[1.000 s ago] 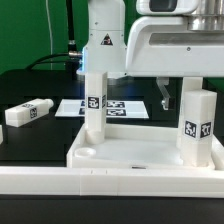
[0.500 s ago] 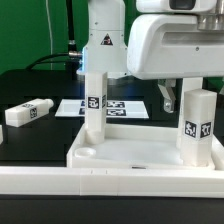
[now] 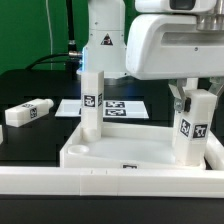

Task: Assemble desk

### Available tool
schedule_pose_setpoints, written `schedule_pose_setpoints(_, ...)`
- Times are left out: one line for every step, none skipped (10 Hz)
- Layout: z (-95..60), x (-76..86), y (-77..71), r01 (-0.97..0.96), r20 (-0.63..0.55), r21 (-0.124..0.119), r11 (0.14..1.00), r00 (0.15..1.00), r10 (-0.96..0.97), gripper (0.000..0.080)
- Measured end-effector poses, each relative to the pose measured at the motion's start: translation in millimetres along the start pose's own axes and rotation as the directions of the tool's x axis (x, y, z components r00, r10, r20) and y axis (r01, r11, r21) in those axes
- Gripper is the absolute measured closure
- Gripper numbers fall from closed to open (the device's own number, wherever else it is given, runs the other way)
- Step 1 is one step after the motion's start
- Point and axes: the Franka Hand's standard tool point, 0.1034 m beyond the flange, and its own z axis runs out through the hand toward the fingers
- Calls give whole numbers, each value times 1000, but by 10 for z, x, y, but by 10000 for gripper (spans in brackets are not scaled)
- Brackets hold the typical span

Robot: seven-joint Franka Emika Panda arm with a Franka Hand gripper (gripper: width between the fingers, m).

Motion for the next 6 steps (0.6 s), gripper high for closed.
schedule_pose_setpoints(0,0,-1,-49,0,1,999,999,49,509)
schedule_pose_setpoints(0,0,0,-150,0,1,989,989,150,509)
schedule_pose_setpoints(0,0,0,-222,0,1,975,975,222,509)
schedule_pose_setpoints(-2,1,1,-304,0,2,953,953,304,509)
schedule_pose_setpoints(-5,1,6,-402,-1,2,916,916,402,509)
schedule_pose_setpoints(-2,2,11,-489,-2,7,872,872,489,509)
